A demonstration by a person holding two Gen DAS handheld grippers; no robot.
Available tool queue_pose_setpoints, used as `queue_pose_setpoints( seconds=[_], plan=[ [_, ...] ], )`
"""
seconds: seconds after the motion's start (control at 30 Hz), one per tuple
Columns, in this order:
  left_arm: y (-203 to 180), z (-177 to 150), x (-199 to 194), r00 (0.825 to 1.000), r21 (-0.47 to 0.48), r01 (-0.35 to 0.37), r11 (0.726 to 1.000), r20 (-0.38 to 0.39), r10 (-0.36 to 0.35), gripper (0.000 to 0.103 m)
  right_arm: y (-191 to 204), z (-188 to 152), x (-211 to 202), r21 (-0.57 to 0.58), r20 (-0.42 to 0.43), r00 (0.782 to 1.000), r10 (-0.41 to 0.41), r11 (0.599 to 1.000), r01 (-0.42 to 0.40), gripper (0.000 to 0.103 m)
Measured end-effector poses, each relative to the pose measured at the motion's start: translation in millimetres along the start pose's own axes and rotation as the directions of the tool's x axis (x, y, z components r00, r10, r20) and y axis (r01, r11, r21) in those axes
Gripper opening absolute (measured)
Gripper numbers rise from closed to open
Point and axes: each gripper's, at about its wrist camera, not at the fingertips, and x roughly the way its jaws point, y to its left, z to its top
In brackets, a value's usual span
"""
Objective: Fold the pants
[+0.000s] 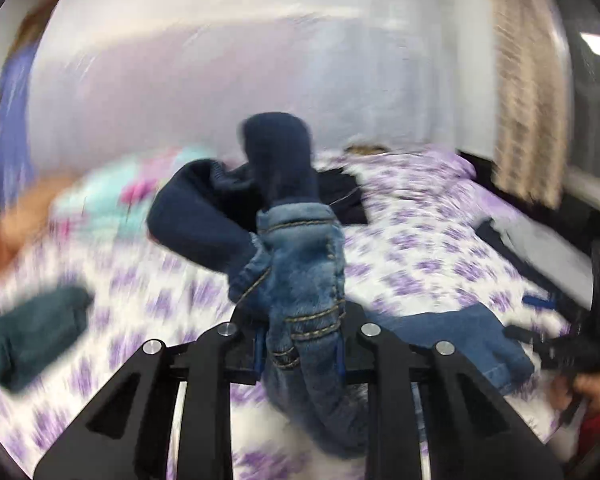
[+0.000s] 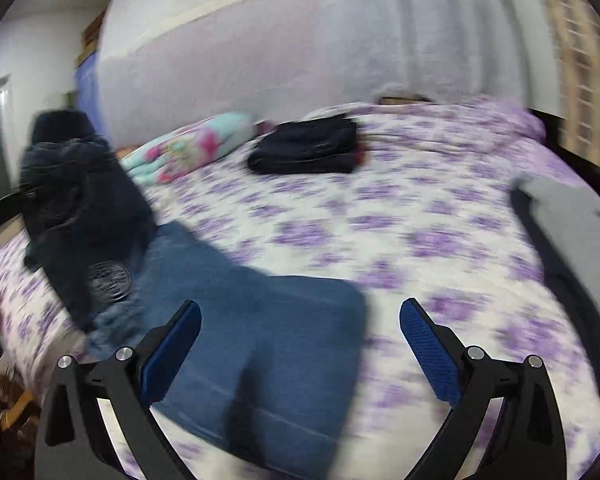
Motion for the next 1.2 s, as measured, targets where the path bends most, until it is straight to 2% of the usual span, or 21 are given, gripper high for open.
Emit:
queue_pose_setpoints(
  seconds=[0.13, 0.2, 0.3, 0.33, 0.4, 0.43, 0.47, 0.5, 0.53, 0.57, 0.6, 0.63, 0.7, 0.8, 0.9, 0.97, 1.03, 1.07, 1.1, 1.17, 1.2],
  plan=[
    [-100.6, -7.4, -2.8, 0.997, 0.247, 0.074, 0.966, 0.018, -0.081, 0.022, -51.3, -12.8, -9.7, 0.206, 0.035, 0.999, 0.032, 0.978, -0.039, 0.1],
    [-145.8, -28.0, 3.0, 0.995, 0.384, 0.092, 0.919, -0.003, -0.099, 0.022, -67.7, -20.5, -5.5, 0.28, 0.026, 0.997, 0.068, 0.957, -0.073, 0.1],
    [-204.8, -80.8, 28.7, 0.996, 0.594, 0.082, 0.8, -0.07, -0.05, 0.023, -85.3, -29.3, 4.9, 0.377, 0.008, 0.992, 0.129, 0.918, -0.123, 0.1],
    [-218.8, -101.8, 37.9, 0.998, 0.655, 0.045, 0.754, -0.065, -0.003, 0.026, -87.9, -31.0, 4.3, 0.391, 0.013, 0.99, 0.144, 0.91, -0.137, 0.1],
    [-235.1, -121.7, 35.7, 0.996, 0.742, -0.08, 0.666, 0.036, 0.079, 0.031, -92.8, -33.3, 4.3, 0.411, 0.037, 0.984, 0.174, 0.895, -0.173, 0.1],
    [-235.1, -119.7, 34.5, 0.997, 0.742, -0.065, 0.667, 0.023, 0.071, 0.035, -93.1, -34.0, 4.9, 0.416, 0.042, 0.983, 0.179, 0.892, -0.18, 0.1],
    [-231.5, -115.0, 33.3, 0.999, 0.729, -0.036, 0.683, -0.001, 0.054, 0.038, -93.9, -34.8, 3.8, 0.417, 0.043, 0.983, 0.18, 0.891, -0.181, 0.1],
    [-225.7, -109.4, 31.6, 0.999, 0.709, 0.002, 0.705, -0.032, 0.029, 0.047, -93.5, -34.7, 4.1, 0.414, 0.043, 0.983, 0.179, 0.892, -0.18, 0.1],
    [-217.2, -102.1, 27.8, 0.998, 0.677, 0.047, 0.734, -0.067, -0.002, 0.067, -93.1, -34.4, 3.7, 0.41, 0.044, 0.983, 0.178, 0.894, -0.18, 0.1],
    [-208.2, -95.6, 21.3, 0.996, 0.647, 0.083, 0.758, -0.082, -0.039, 0.077, -91.7, -34.5, 2.8, 0.403, 0.047, 0.983, 0.176, 0.897, -0.18, 0.1],
    [-199.3, -90.3, 11.8, 0.993, 0.616, 0.114, 0.779, -0.081, -0.082, 0.096, -91.0, -34.5, 1.0, 0.399, 0.05, 0.984, 0.172, 0.9, -0.178, 0.1],
    [-186.7, -83.8, -2.7, 0.991, 0.579, 0.13, 0.805, -0.054, -0.121, 0.099, -90.8, -34.0, 0.0, 0.397, 0.052, 0.985, 0.164, 0.902, -0.171, 0.1],
    [-160.7, -69.5, -25.6, 0.988, 0.516, 0.139, 0.845, -0.015, -0.153, 0.099, -85.8, -27.7, -5.1, 0.377, 0.052, 0.993, 0.108, 0.919, -0.119, 0.1],
    [-125.1, -48.1, -33.9, 0.992, 0.425, 0.103, 0.899, 0.017, -0.122, 0.099, -51.9, -1.9, -28.1, 0.225, 0.128, 0.991, 0.039, 0.972, -0.067, 0.1],
    [-88.2, -29.9, -4.0, 1.0, 0.292, 0.013, 0.956, -0.027, -0.006, 0.099, -5.1, 20.7, -44.8, 0.04, 0.186, 0.979, 0.082, 0.995, -0.091, 0.1],
    [-79.9, -34.9, 25.5, 0.988, 0.25, 0.063, 0.966, -0.153, -0.024, 0.099, 30.1, 25.2, -36.0, -0.127, 0.134, 0.99, 0.042, 0.992, -0.025, 0.1],
    [-80.3, -54.0, 53.6, 0.964, 0.205, 0.123, 0.971, -0.258, -0.068, 0.099, 44.4, 12.1, -7.2, -0.264, 0.044, 0.992, -0.12, 0.956, 0.127, 0.1],
    [-79.5, -62.6, 59.3, 0.96, 0.194, 0.137, 0.971, -0.268, -0.082, 0.099, 43.4, 1.9, 8.0, -0.314, 0.009, 0.979, -0.202, 0.929, 0.195, 0.1],
    [-75.6, -68.7, 62.2, 0.957, 0.171, 0.156, 0.973, -0.27, -0.106, 0.099, 36.6, -10.5, 18.1, -0.332, -0.011, 0.979, -0.204, 0.924, 0.189, 0.1],
    [-61.5, -74.2, 68.4, 0.929, 0.035, 0.227, 0.973, -0.309, -0.205, 0.099, 3.6, -13.6, 18.5, -0.176, -0.064, 0.995, -0.07, 0.983, 0.058, 0.1],
    [-59.5, -74.0, 74.7, 0.916, -0.006, 0.247, 0.969, -0.324, -0.235, 0.099, -2.5, -10.8, 19.1, -0.141, -0.093, 0.995, -0.045, 0.99, 0.032, 0.1]
  ],
)
